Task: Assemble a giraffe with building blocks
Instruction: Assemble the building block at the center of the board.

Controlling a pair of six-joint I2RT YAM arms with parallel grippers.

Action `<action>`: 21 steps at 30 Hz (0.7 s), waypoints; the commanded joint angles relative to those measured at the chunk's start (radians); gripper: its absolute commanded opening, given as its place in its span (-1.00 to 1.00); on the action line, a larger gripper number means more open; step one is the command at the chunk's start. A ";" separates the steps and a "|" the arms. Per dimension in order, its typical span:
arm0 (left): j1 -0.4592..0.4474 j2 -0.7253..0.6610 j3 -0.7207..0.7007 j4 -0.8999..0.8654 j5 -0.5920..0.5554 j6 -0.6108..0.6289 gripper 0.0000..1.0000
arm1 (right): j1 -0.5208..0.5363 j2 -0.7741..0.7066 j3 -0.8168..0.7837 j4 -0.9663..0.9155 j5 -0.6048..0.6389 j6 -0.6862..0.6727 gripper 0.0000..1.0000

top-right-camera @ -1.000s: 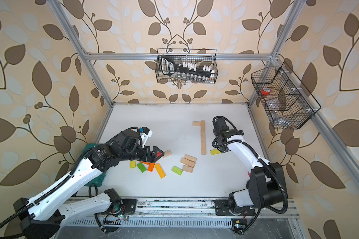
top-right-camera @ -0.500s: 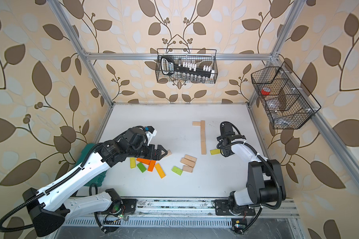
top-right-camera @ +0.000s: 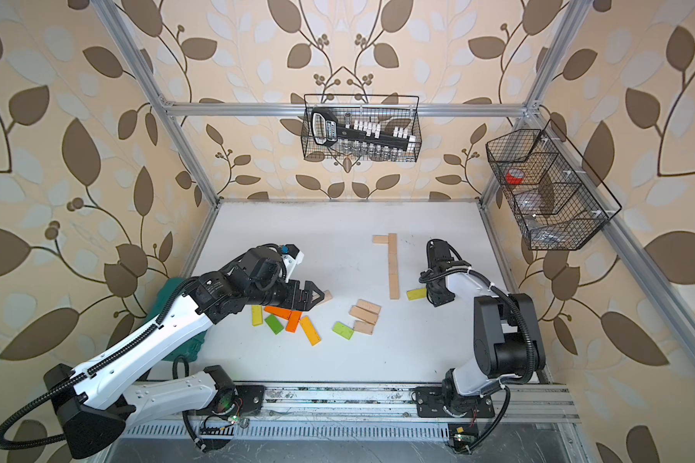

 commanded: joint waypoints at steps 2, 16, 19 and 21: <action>-0.007 -0.002 0.042 0.006 -0.026 0.032 0.98 | -0.005 0.041 0.016 -0.006 -0.030 0.061 0.32; -0.005 -0.016 0.042 -0.002 -0.041 0.037 0.98 | -0.006 0.045 -0.013 -0.004 -0.087 0.233 0.00; -0.004 -0.016 0.045 -0.004 -0.043 0.039 0.98 | -0.006 0.069 0.001 -0.039 -0.088 0.274 0.00; -0.003 -0.018 0.048 -0.007 -0.046 0.040 0.98 | -0.008 0.090 0.017 -0.061 -0.089 0.285 0.00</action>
